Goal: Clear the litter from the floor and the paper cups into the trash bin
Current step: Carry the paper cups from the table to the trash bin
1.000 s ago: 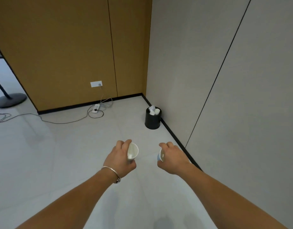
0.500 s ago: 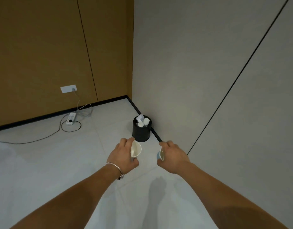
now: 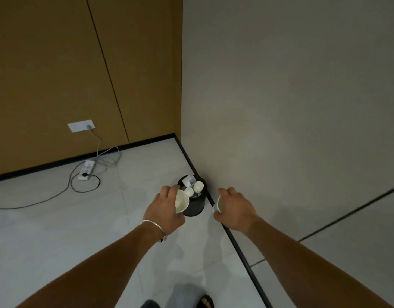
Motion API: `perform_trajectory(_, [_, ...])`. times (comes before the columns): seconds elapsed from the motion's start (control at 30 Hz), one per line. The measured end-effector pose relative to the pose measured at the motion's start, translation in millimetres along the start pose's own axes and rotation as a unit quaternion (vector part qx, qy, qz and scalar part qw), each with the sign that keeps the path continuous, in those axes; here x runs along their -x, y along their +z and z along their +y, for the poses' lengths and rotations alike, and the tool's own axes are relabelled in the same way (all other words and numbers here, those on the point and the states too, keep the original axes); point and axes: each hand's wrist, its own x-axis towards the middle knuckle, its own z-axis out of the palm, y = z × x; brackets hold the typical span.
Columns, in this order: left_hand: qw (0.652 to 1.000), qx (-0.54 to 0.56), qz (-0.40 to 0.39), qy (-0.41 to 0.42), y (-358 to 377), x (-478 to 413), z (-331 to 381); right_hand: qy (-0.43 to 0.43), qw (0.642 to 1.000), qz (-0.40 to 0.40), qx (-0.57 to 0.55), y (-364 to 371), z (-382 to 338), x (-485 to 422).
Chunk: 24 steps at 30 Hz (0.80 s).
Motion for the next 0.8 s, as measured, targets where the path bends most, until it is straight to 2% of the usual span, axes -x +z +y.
perform_trajectory(0.2, [0.999, 0.012, -0.035, -0.039, 28.4, -86.4, -22.6, 0.002, 0.999, -0.039, 0.004, 0.9, 22.9, -100.1])
perform_trajectory(0.43, [0.992, 0.054, -0.093, -0.062, 104.7, -228.7, -66.6, 0.02, 0.998, -0.063, -0.013, 33.1, 57.2, -254.4])
perform_trajectory(0.63, [0.988, 0.069, -0.119, -0.068, 190.4, -334.7, -127.6, 0.035, 0.996, -0.073, -0.033, 98.3, 82.2, -390.3])
perform_trajectory(0.8, [0.983, 0.074, -0.149, -0.08, 297.4, -386.2, -175.3, 0.013, 0.996, -0.078, -0.041, 186.8, 111.6, -482.3])
